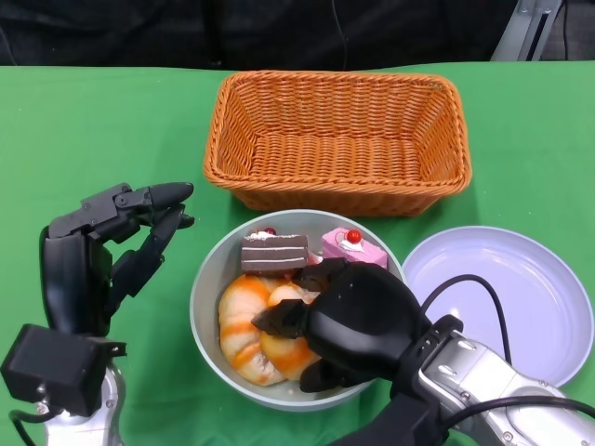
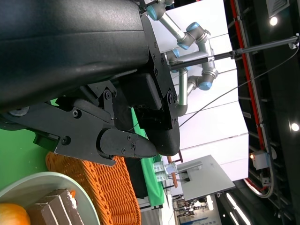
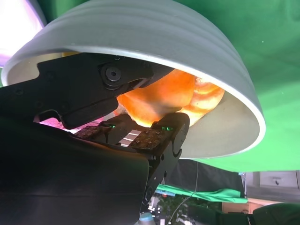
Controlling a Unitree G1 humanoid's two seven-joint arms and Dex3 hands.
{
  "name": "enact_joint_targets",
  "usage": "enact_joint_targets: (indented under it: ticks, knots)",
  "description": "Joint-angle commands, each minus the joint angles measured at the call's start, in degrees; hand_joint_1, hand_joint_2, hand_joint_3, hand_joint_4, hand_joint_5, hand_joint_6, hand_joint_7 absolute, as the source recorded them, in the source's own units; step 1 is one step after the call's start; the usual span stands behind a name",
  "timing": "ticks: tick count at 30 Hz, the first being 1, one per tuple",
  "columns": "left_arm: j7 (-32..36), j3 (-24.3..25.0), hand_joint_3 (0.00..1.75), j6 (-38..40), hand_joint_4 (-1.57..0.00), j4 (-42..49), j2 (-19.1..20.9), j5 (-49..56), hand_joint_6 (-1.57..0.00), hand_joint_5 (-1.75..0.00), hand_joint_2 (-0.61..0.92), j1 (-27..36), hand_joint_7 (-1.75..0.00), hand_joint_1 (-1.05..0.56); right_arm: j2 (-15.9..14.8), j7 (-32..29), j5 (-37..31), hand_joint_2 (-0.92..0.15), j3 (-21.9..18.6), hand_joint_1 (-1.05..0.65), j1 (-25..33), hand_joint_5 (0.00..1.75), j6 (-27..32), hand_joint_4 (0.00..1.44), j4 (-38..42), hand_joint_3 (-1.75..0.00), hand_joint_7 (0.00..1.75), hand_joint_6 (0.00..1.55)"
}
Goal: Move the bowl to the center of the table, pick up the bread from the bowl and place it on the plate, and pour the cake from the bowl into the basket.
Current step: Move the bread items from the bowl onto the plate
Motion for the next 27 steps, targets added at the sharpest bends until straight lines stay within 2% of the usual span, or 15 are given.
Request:
enact_joint_targets:
  ticks: [1, 7, 9, 13, 19, 27]
  knots:
    - [0.64, 0.35, 0.23, 0.52, -0.87, -0.75, 0.42, -0.35, -1.14, -1.05, 0.92, 0.46, -0.35, -0.24, -0.14, -3.6, 0.0, -0.82, 0.88, -0.52, 0.76, 0.05, -1.77, 0.81, 2.69, 0.0, 0.02, 0.73]
    - [0.16, 0.21, 0.23, 0.32, -0.87, -0.89, 0.37, -0.83, -1.14, -1.05, 0.92, 0.53, -0.36, -0.24, 0.69, -10.82, -0.89, -0.83, 1.9, -0.41, -0.47, 0.07, -3.38, 0.91, 7.22, 0.0, 0.02, 0.78]
    - [0.07, 0.15, 0.23, 0.11, -0.87, -0.92, 0.3, -1.03, -1.14, -1.06, 0.92, 0.54, -0.36, -0.24, 0.74, -12.9, -1.15, -0.84, 2.24, -0.37, -1.15, 0.09, -4.11, 0.99, 8.84, -0.01, 0.03, 0.83]
    - [0.35, 0.05, 0.23, -0.11, -0.88, -1.07, 0.31, -0.71, -1.14, -1.06, 0.92, 0.61, -0.37, -0.24, 0.27, -11.63, -0.32, -0.87, 2.12, -0.3, -2.13, 0.1, -5.17, 1.04, 9.69, -0.01, 0.03, 0.87]
    - [0.38, 0.16, 0.27, -1.13, -0.88, -0.49, 0.59, -0.48, -1.13, -1.08, 0.92, 0.37, -0.39, -0.19, 0.04, -9.42, -0.37, -0.84, 2.2, -0.27, -3.09, 0.09, -5.43, 1.09, 10.13, 0.0, 0.04, 0.96]
    - [0.44, 0.19, 0.27, -0.73, -0.88, -0.5, 0.43, -0.71, -1.13, -1.08, 0.92, 0.3, -0.4, -0.19, 0.66, -14.64, 2.51, -0.84, 1.38, -0.28, -4.12, 0.07, -9.89, 1.15, 14.27, 0.0, 0.05, 1.1]
